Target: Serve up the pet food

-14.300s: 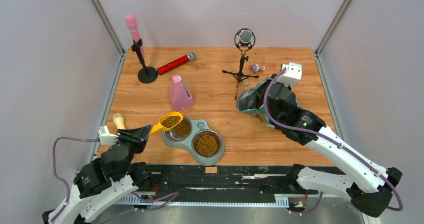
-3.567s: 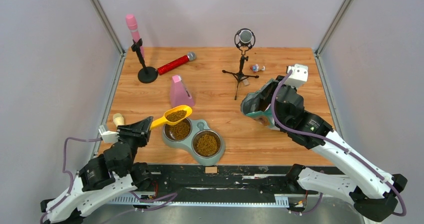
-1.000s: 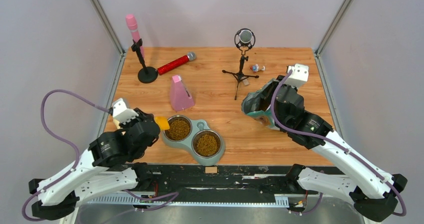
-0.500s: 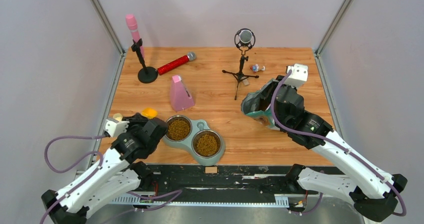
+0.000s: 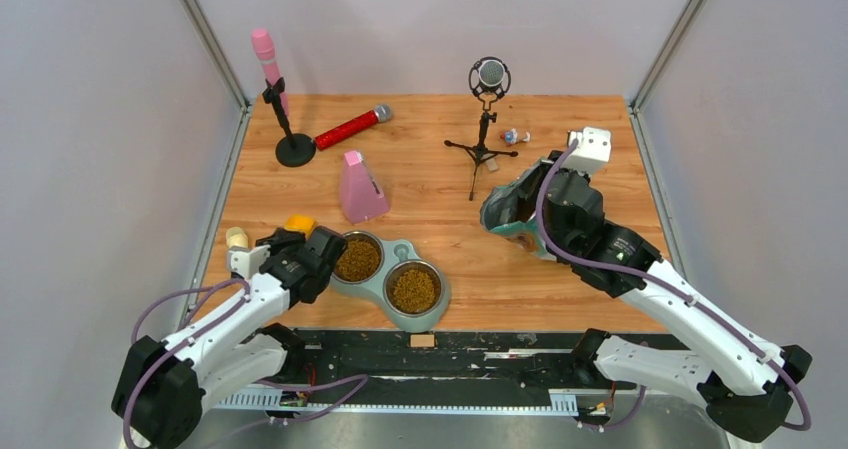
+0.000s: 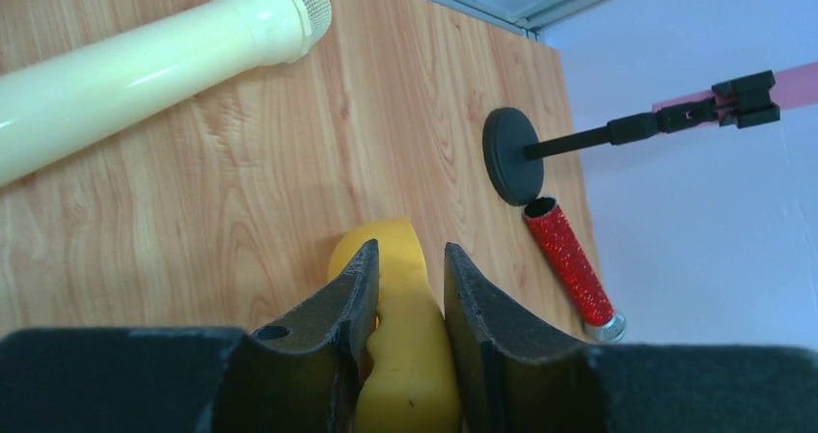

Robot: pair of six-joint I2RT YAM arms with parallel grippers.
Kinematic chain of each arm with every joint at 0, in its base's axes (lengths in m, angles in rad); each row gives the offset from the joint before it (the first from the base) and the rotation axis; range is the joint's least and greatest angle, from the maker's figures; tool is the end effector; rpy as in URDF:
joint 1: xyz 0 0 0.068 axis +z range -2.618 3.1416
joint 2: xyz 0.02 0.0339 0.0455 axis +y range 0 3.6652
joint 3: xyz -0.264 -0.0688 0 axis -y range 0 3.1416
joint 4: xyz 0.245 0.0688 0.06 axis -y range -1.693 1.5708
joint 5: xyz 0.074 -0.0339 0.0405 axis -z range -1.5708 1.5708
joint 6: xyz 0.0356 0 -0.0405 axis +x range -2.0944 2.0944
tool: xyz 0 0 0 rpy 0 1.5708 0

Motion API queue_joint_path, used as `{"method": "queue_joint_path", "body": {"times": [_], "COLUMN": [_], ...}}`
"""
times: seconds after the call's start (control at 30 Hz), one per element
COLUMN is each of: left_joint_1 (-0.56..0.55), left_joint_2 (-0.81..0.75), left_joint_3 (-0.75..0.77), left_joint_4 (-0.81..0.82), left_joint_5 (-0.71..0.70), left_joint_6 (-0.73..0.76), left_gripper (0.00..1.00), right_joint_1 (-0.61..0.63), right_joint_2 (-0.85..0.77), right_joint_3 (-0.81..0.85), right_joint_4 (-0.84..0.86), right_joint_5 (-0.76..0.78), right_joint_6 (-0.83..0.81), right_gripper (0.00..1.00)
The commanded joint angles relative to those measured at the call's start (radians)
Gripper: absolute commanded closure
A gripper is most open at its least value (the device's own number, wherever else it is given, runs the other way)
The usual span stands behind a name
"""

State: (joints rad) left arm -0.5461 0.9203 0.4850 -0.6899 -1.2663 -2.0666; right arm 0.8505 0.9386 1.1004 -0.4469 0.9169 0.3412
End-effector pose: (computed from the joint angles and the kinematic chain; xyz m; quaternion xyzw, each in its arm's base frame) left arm 0.1408 -0.0458 0.1983 -0.6365 0.4797 -0.0211 0.6036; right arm 0.1452 0.1226 0.3983 0.0759 0.7614 0.0085 0.6437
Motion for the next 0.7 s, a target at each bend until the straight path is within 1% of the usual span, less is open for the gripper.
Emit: {"method": "queue_joint_path", "body": {"times": [0.0, 0.03, 0.1, 0.13, 0.17, 0.2, 0.23, 0.33, 0.37, 0.4, 0.43, 0.5, 0.57, 0.63, 0.67], "left_joint_1": [0.033, 0.037, 0.038, 0.039, 0.039, 0.039, 0.039, 0.038, 0.038, 0.038, 0.038, 0.038, 0.039, 0.038, 0.038], "left_joint_2": [0.053, 0.070, 0.083, 0.084, 0.082, 0.080, 0.074, 0.053, 0.047, 0.031, 0.021, -0.013, -0.056, -0.115, -0.165], "left_joint_3": [-0.020, -0.014, -0.003, -0.001, 0.000, -0.002, -0.008, -0.024, -0.027, -0.027, -0.023, -0.017, -0.003, 0.020, 0.032], "left_joint_4": [0.109, 0.101, 0.049, 0.020, -0.005, -0.016, -0.030, -0.059, -0.080, -0.092, -0.120, -0.161, -0.210, -0.246, -0.249], "left_joint_5": [0.036, 0.055, 0.082, 0.088, 0.100, 0.105, 0.112, 0.123, 0.125, 0.126, 0.125, 0.121, 0.125, 0.126, 0.128], "left_joint_6": [-0.091, -0.113, -0.152, -0.161, -0.179, -0.187, -0.201, -0.240, -0.252, -0.258, -0.258, -0.258, -0.257, -0.205, -0.110], "left_gripper": [0.71, 0.69, 0.54, 0.50, 0.43, 0.39, 0.33, 0.25, 0.19, 0.15, 0.08, 0.01, 0.00, 0.00, 0.00], "right_joint_1": [0.005, 0.005, 0.005, 0.005, 0.005, 0.005, 0.005, 0.005, 0.006, 0.006, 0.006, 0.006, 0.005, 0.005, 0.005], "right_joint_2": [0.007, 0.009, 0.010, 0.009, 0.007, 0.007, 0.006, 0.008, 0.006, 0.003, 0.001, -0.004, -0.007, -0.010, -0.010], "right_joint_3": [0.039, 0.039, 0.039, 0.039, 0.038, 0.037, 0.038, 0.039, 0.038, 0.037, 0.036, 0.035, 0.032, 0.032, 0.032], "right_joint_4": [0.133, 0.134, 0.134, 0.134, 0.133, 0.133, 0.134, 0.133, 0.134, 0.134, 0.133, 0.134, 0.134, 0.130, 0.127], "right_joint_5": [0.026, 0.030, 0.034, 0.033, 0.034, 0.034, 0.034, 0.031, 0.030, 0.027, 0.026, 0.024, 0.018, 0.009, 0.002], "right_joint_6": [-0.005, -0.006, -0.007, -0.006, -0.004, -0.003, -0.002, -0.005, -0.005, -0.004, -0.003, -0.002, -0.002, -0.002, -0.002], "right_gripper": [1.00, 1.00, 1.00, 1.00, 1.00, 1.00, 1.00, 1.00, 1.00, 1.00, 1.00, 1.00, 1.00, 1.00, 1.00]}}
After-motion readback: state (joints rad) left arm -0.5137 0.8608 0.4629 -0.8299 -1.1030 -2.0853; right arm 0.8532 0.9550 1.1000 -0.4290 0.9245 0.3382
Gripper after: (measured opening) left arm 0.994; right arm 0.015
